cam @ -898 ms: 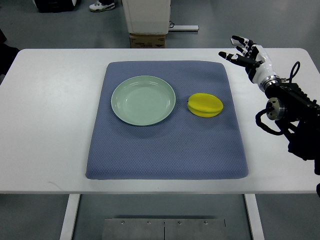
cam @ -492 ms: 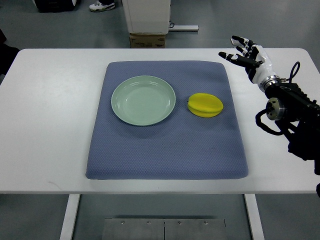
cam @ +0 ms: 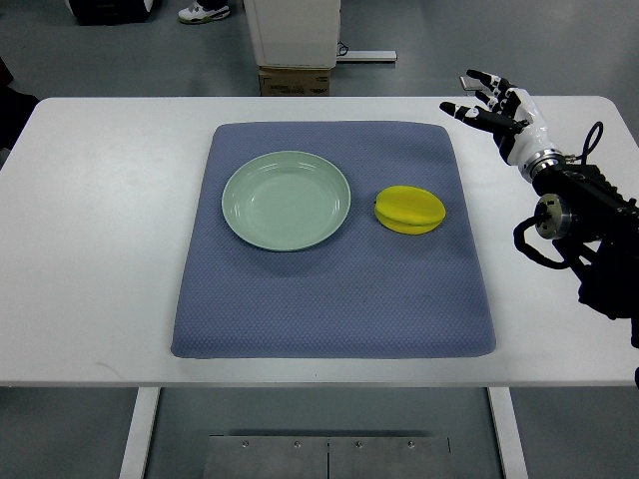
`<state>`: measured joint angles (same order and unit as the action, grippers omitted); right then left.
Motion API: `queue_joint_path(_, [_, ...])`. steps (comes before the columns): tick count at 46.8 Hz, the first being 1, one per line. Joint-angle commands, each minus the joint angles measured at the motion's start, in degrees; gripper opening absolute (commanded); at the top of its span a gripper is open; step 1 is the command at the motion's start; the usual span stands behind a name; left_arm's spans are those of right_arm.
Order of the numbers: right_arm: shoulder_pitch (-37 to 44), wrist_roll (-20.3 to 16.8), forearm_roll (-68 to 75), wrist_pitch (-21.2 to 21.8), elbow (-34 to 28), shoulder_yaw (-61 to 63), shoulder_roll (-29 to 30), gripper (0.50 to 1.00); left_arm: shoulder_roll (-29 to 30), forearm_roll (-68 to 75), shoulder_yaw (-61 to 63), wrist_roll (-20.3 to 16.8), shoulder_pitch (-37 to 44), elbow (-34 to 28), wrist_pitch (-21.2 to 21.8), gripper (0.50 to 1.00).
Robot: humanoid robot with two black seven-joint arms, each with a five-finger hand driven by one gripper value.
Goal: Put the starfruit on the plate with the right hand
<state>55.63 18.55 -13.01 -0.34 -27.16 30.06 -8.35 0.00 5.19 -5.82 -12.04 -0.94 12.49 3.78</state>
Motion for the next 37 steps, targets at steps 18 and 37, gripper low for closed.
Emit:
queue_joint_path(18, [0.4,0.0,0.0,0.0,-0.1,0.0,0.0,1.000,0.0,0.0,0.0,0.0,0.0,0.0,0.0,1.000])
queue_joint_path(37, [0.1,0.0,0.0,0.0,0.0,0.0,-0.5,1.000,0.0,0.0,0.0,0.0,0.1,0.0,0.0,1.000])
